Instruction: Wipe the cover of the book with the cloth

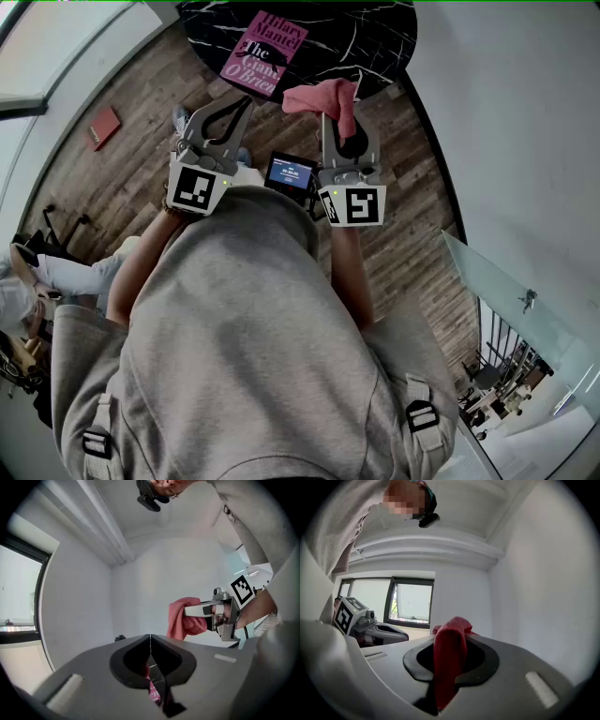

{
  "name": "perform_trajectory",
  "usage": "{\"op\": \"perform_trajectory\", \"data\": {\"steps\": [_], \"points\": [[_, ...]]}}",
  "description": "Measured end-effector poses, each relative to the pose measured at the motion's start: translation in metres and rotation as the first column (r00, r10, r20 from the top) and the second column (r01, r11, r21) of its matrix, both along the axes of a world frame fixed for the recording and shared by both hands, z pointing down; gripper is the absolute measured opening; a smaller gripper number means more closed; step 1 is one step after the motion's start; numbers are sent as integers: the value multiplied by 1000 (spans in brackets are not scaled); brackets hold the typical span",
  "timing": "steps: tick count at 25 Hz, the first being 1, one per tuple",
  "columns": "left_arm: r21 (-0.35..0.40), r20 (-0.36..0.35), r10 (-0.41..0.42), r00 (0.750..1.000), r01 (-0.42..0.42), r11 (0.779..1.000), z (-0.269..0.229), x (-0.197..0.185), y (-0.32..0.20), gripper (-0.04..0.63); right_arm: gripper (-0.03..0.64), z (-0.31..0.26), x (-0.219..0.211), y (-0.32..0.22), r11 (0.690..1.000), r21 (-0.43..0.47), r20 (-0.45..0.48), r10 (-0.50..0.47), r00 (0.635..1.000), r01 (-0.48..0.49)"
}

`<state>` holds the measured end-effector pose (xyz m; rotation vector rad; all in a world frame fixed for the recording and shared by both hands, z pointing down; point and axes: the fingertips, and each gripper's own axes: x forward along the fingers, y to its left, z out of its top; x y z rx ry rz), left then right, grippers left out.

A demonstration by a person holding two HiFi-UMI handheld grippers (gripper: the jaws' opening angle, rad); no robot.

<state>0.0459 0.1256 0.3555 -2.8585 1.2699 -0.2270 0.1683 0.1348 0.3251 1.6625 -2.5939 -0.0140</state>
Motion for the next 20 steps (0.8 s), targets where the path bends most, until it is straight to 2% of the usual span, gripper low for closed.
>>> {"op": "perform_trajectory", "data": {"steps": [20], "points": [[-13, -2, -12, 1000, 12, 1000, 7, -9, 4, 6, 87, -4, 3, -1, 1000, 2, 19, -7, 1000, 7]]}}
